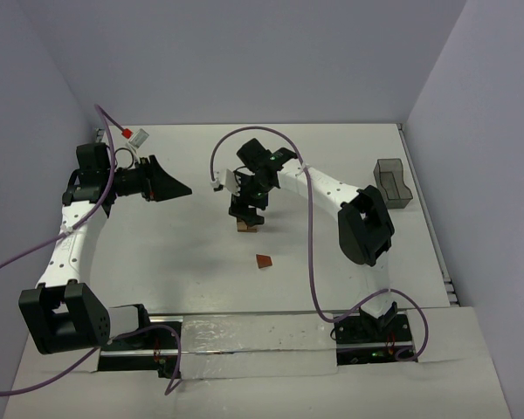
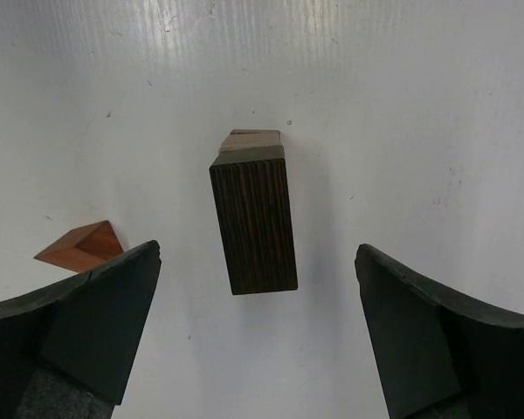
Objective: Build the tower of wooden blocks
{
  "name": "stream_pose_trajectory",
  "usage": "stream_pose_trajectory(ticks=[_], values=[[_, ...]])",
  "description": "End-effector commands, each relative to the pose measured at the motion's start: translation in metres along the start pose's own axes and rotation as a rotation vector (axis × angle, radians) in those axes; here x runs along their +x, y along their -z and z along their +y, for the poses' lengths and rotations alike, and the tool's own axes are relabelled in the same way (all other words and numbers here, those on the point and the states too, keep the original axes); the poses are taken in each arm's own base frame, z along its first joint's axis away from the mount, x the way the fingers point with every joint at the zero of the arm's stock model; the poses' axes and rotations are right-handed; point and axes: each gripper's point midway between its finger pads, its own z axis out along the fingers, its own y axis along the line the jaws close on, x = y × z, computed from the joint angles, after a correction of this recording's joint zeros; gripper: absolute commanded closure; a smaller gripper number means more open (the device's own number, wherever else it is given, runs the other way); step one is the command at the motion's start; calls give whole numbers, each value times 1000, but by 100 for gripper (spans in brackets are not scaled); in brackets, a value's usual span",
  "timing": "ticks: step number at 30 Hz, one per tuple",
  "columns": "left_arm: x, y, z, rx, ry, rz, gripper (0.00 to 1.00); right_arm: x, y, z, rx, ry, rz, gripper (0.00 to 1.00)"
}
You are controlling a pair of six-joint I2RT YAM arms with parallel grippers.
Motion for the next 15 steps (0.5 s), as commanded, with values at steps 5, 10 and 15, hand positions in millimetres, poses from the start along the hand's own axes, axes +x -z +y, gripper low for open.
stream_pose_trajectory(ticks=[5, 10, 15], values=[[-9, 3, -9, 24, -58, -18, 1, -37, 32, -1, 54, -2, -98, 0], [-12, 8, -19, 28, -116, -37, 1, -59, 83, 2, 138, 5, -189, 0], [-10, 13, -30, 64, -189, -55, 1, -50, 128, 27, 157, 22, -252, 1]])
